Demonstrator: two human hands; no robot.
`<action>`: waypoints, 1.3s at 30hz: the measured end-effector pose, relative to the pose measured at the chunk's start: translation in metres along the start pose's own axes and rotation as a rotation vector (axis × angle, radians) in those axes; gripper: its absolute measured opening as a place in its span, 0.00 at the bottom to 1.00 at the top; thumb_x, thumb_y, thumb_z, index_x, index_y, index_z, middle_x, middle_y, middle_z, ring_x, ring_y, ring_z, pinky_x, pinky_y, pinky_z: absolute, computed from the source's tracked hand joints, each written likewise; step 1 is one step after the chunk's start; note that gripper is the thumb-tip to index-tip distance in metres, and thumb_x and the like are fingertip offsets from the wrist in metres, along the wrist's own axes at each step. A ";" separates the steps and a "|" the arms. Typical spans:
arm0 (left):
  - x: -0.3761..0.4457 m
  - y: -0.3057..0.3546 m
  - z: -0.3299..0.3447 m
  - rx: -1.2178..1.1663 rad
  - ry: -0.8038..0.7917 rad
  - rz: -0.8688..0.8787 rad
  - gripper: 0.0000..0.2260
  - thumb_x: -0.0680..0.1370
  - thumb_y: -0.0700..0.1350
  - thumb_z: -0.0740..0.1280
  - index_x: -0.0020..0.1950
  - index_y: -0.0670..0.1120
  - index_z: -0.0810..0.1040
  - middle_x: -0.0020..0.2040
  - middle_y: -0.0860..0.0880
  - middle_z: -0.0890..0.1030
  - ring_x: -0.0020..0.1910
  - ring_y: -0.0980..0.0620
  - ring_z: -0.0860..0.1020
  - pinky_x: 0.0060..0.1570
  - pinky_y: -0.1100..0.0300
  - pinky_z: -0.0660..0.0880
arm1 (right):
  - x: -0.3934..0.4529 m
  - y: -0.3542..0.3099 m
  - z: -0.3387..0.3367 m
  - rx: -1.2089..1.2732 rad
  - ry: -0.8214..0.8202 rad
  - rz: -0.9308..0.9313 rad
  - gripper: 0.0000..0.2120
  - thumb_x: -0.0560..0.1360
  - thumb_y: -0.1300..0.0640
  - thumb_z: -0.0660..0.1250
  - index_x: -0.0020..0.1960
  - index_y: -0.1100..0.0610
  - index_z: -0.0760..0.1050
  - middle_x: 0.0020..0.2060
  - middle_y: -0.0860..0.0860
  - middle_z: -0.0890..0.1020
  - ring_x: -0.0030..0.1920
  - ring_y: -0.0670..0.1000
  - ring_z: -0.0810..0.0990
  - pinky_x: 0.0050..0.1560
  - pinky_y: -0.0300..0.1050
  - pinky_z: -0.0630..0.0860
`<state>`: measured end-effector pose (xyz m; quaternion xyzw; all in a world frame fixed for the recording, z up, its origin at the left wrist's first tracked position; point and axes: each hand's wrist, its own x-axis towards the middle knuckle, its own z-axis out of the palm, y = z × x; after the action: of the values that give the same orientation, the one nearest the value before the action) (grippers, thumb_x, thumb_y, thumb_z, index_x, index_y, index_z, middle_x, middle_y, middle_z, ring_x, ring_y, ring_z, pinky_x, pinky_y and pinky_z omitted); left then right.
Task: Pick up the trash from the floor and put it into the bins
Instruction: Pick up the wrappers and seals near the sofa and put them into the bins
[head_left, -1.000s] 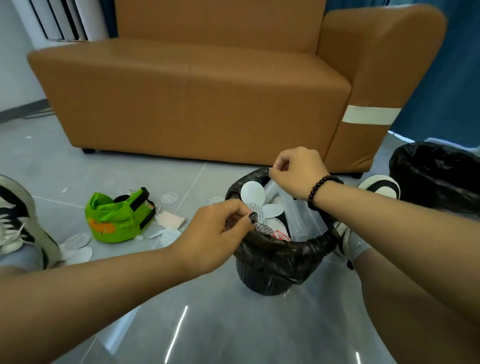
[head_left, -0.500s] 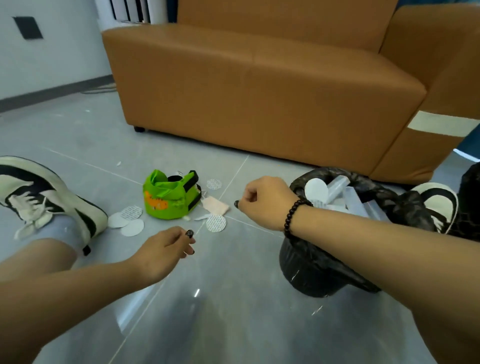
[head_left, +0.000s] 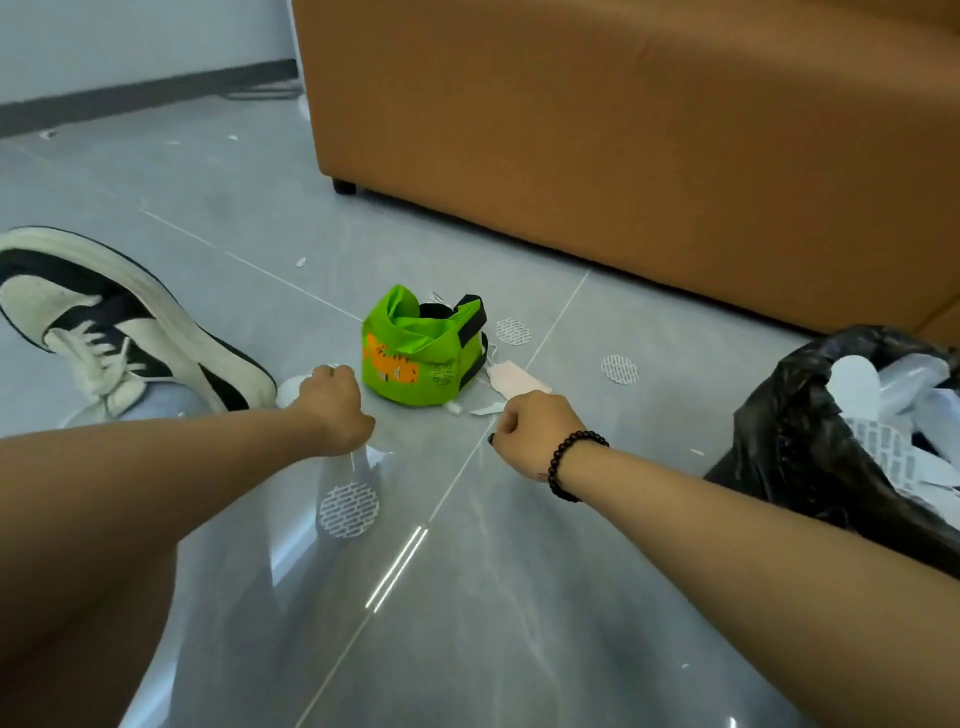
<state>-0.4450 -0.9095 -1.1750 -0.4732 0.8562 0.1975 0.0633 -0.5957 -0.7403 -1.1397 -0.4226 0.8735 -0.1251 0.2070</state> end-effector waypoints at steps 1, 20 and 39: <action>0.010 -0.003 0.000 0.034 0.006 -0.007 0.28 0.75 0.50 0.67 0.70 0.38 0.63 0.69 0.37 0.65 0.69 0.38 0.65 0.67 0.50 0.64 | 0.006 0.000 0.005 -0.007 -0.005 -0.004 0.09 0.75 0.59 0.62 0.49 0.62 0.79 0.47 0.56 0.82 0.48 0.55 0.80 0.49 0.46 0.79; 0.018 -0.014 0.031 0.099 -0.068 0.320 0.12 0.77 0.47 0.63 0.60 0.56 0.78 0.64 0.49 0.72 0.64 0.44 0.70 0.62 0.46 0.69 | -0.015 -0.052 0.115 0.151 -0.166 -0.166 0.25 0.70 0.46 0.71 0.64 0.54 0.71 0.60 0.51 0.70 0.60 0.51 0.73 0.61 0.48 0.73; 0.008 0.002 0.034 0.058 -0.233 0.249 0.28 0.71 0.54 0.74 0.65 0.43 0.70 0.63 0.44 0.75 0.62 0.45 0.73 0.53 0.59 0.68 | -0.046 -0.062 0.153 0.427 -0.125 0.055 0.17 0.66 0.63 0.72 0.37 0.46 0.68 0.48 0.49 0.79 0.49 0.49 0.79 0.51 0.46 0.79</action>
<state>-0.4532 -0.9014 -1.2077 -0.3353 0.9004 0.2328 0.1507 -0.4557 -0.7487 -1.2387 -0.3520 0.8238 -0.2752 0.3489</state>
